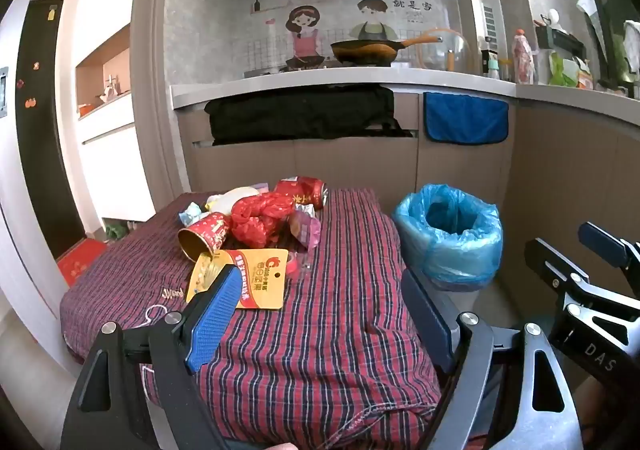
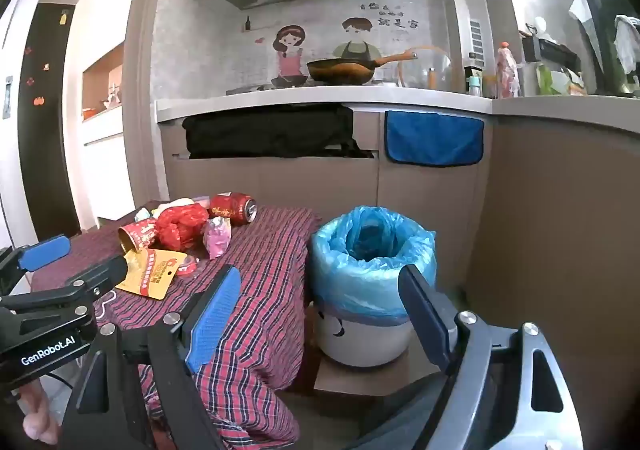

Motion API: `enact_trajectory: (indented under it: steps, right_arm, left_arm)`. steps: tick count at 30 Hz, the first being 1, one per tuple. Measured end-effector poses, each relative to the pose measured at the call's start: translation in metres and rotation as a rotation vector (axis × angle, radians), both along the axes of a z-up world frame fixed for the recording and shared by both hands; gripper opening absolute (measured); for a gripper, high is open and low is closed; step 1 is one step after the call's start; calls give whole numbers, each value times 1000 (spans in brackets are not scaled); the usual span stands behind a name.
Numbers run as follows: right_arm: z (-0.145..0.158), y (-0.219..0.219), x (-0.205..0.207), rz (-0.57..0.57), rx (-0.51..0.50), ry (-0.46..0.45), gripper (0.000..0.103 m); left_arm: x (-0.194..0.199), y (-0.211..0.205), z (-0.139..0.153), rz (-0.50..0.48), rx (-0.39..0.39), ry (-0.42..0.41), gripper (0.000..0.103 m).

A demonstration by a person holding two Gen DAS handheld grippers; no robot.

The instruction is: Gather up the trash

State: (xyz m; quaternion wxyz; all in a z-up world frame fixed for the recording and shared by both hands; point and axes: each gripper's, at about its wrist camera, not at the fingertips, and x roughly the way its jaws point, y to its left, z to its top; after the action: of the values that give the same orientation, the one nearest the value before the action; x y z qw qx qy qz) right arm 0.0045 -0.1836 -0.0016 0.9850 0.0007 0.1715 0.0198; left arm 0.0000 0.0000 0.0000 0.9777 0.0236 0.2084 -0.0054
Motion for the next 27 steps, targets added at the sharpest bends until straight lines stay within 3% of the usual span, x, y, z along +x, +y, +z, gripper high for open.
enact_trajectory:
  steps: [27]
  right_arm:
    - [-1, 0, 2, -8, -6, 6, 79]
  left_arm:
    - [0, 0, 0, 0, -1, -2, 81]
